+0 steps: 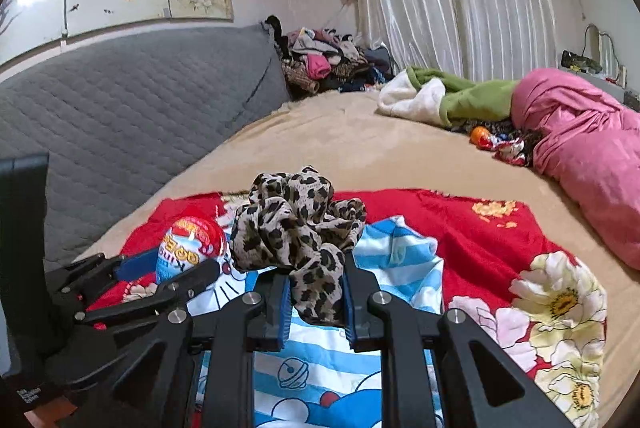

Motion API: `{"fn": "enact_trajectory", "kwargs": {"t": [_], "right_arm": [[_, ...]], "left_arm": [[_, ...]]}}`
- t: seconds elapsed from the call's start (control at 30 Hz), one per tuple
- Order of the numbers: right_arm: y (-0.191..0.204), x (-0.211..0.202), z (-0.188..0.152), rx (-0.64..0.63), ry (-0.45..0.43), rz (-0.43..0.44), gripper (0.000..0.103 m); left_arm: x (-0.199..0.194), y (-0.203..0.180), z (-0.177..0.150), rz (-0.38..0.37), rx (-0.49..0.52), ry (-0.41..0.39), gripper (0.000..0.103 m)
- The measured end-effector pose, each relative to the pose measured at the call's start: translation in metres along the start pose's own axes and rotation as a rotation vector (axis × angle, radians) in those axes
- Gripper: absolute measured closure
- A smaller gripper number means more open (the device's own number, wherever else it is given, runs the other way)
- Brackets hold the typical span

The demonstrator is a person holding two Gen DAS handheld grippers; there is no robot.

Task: Organize objects
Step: 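Carry egg over striped shirt while right gripper carries scrunchie beside it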

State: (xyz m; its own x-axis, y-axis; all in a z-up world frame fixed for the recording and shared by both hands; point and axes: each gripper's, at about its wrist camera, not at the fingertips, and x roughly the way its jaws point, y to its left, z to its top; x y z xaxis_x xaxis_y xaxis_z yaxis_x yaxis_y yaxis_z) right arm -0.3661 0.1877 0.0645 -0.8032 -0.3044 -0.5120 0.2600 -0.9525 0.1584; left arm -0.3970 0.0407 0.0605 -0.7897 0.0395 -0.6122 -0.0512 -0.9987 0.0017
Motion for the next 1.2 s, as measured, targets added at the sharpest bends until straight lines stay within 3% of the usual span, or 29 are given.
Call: {"fn": "enact_trajectory", "kwargs": {"t": [0.3,0.6,1.2], "right_arm": [[-0.013,0.037,-0.007,0.007,0.056,-0.026,0.083],[-0.017,0.081,-0.016,-0.014,0.174,-0.039,0.083],[-0.021,0.125,-0.029,-0.065,0.347,-0.072,0.082]], "left_arm": [[0.037,-0.005,-0.002,0.003,0.0,0.033,0.054],[0.072,-0.001,-0.009,0.011,-0.008,0.091,0.054],[0.114,-0.004,-0.022,0.014,-0.003,0.2,0.054]]}}
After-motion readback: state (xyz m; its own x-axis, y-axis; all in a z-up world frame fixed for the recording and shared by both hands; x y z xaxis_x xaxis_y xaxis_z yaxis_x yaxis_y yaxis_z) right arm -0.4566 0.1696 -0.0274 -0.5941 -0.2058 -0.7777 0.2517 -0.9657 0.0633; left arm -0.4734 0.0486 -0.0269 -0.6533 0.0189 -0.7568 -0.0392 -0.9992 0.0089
